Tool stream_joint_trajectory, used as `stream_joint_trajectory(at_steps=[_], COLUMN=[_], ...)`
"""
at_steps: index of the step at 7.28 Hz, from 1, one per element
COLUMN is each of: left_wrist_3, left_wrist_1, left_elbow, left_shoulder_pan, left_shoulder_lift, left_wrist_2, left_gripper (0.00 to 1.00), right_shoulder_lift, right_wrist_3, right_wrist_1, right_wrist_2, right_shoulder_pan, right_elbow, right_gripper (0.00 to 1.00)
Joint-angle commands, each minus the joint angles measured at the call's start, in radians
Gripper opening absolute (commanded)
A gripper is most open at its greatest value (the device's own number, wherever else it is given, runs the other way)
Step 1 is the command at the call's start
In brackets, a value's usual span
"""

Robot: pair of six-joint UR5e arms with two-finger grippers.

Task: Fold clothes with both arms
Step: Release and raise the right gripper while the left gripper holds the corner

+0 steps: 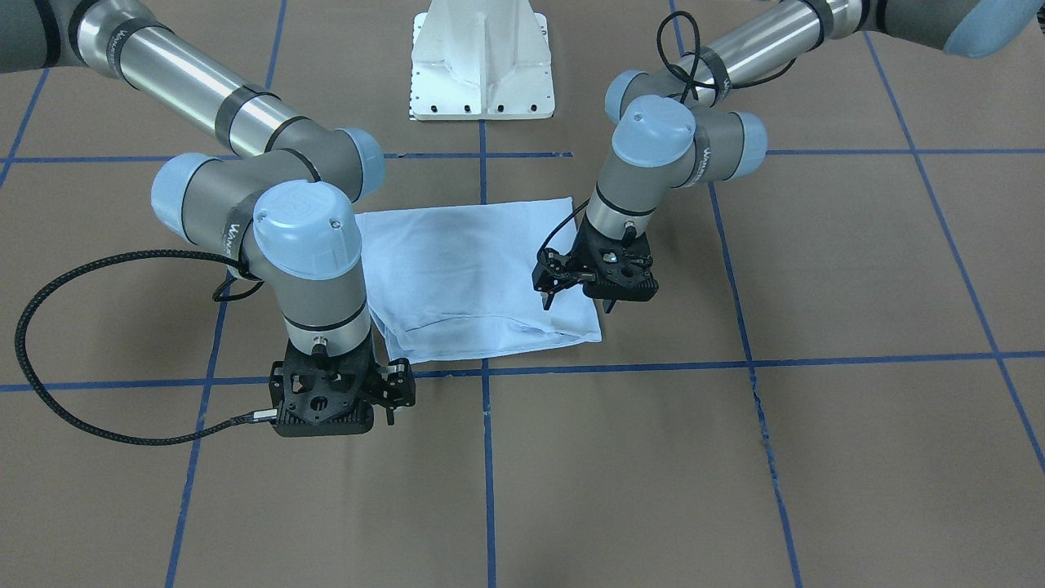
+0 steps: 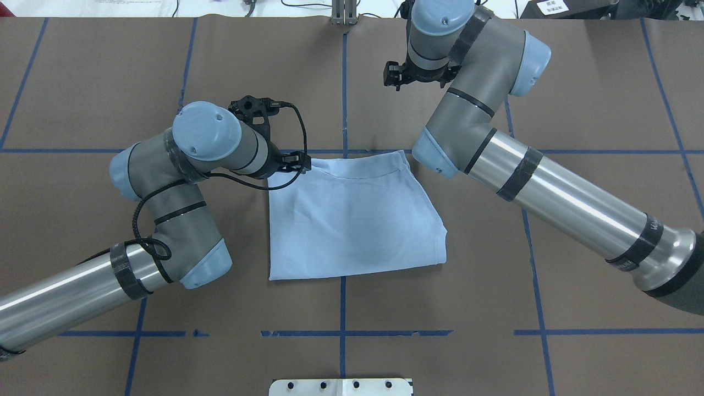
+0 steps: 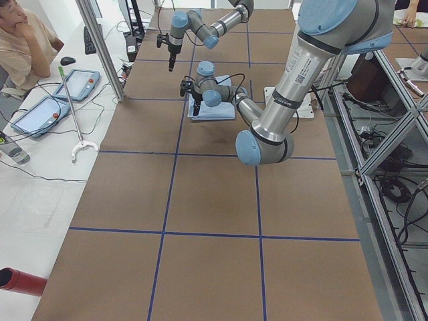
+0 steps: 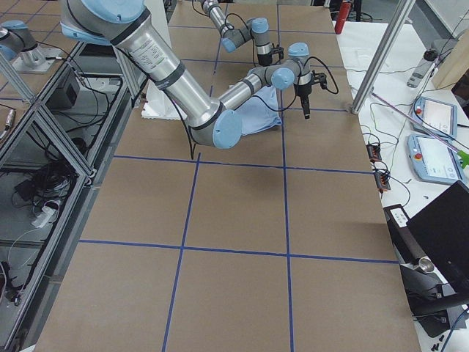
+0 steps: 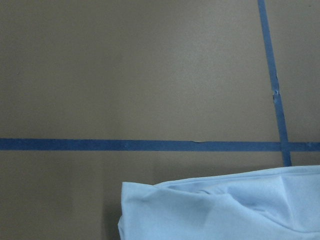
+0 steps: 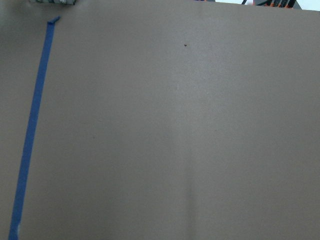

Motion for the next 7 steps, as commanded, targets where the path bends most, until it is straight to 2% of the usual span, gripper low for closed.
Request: stream_joint_trajectory(at_steps=[1, 3, 7], left_wrist_3=[0.003, 0.006, 0.008], left_wrist_1=[0.000, 0.000, 0.030], left_elbow=[0.027, 0.034, 0.156], left_shoulder_pan=[0.029, 0.032, 0.000], left_shoulder_lift=[-0.010, -0.010, -0.073], left_wrist_2=[0.032, 0.032, 0.078], left_gripper=[1.00, 1.00, 1.00], right_shoulder_lift=[-0.005, -0.007, -0.008], right_wrist_3=[-0.001, 0.001, -0.001], right_wrist_1=[0.000, 0.013, 0.014], right_wrist_2=[0.003, 0.003, 0.003], right_shoulder_pan=[0.001, 0.001, 0.001], right_elbow=[0.001, 0.001, 0.001], right_gripper=[1.00, 1.00, 1.00])
